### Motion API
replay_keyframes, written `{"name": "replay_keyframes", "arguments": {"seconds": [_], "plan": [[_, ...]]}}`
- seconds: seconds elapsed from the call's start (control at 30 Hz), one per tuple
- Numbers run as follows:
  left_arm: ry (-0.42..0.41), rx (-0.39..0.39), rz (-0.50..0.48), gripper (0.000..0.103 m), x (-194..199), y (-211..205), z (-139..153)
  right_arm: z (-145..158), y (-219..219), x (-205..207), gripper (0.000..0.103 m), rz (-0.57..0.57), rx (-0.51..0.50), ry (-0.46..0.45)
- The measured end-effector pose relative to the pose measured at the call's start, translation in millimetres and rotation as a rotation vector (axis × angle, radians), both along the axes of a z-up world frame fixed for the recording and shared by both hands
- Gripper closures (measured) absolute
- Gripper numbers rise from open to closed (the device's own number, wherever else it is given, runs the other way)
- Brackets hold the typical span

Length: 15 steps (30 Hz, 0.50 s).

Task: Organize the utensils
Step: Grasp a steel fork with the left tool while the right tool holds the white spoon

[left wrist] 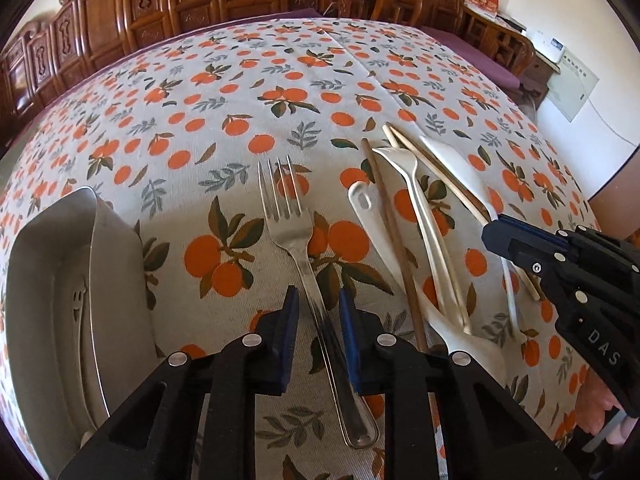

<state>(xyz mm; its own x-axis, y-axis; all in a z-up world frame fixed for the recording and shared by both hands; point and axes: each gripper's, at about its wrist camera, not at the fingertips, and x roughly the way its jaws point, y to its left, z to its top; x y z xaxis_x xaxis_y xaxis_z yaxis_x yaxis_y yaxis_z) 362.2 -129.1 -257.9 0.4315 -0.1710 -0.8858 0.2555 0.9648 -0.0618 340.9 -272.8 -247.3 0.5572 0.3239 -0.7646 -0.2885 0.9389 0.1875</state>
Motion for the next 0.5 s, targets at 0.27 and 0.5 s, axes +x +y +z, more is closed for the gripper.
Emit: {"name": "replay_keyframes", "arguments": {"seconds": [0.27,0.5], "plan": [[-0.007,-0.005,-0.008,0.097,-2.1,2.3,0.0,0.3,3.7,1.1,0.095,-0.007,-0.003,0.001],[-0.055,0.008,-0.037,0.097,-16.4,2.7,14.5,4.6,5.3,-0.4,0.095,-0.02,0.007,-0.011]]}}
